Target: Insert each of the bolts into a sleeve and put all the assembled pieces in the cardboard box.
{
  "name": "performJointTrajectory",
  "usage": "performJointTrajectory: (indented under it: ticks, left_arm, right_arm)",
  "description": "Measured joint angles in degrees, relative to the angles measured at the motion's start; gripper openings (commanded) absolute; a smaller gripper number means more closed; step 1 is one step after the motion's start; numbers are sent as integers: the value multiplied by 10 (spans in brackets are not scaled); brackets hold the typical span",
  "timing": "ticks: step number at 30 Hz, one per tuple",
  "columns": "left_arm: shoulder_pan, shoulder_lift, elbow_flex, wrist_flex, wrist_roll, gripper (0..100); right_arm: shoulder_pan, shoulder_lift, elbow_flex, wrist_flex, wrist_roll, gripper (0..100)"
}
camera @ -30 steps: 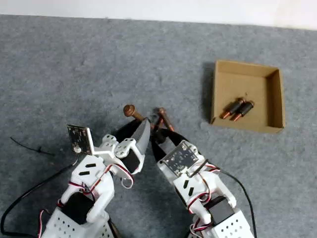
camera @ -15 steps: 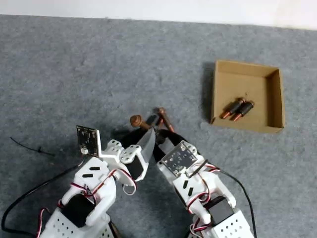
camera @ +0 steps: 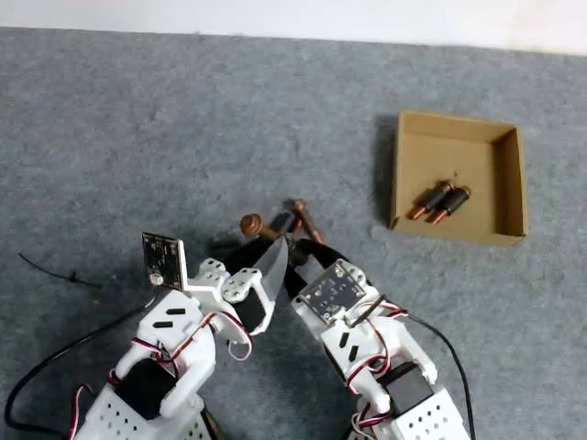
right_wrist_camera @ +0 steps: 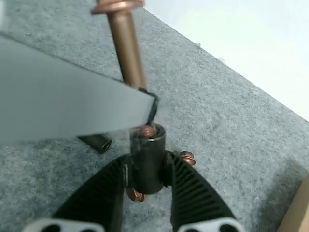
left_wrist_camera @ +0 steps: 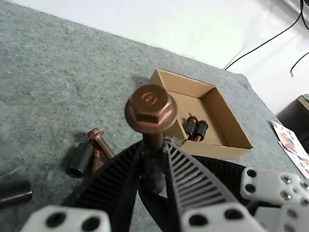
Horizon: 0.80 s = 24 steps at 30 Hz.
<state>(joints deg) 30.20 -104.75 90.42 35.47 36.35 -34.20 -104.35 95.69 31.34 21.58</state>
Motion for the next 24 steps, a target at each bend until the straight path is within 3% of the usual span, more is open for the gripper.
performJointTrajectory:
  ticks: [24]
  left_arm:
    - [11, -1, 47, -4, -21, 6]
  right_arm:
    - [0, 2, 0, 2, 1, 5]
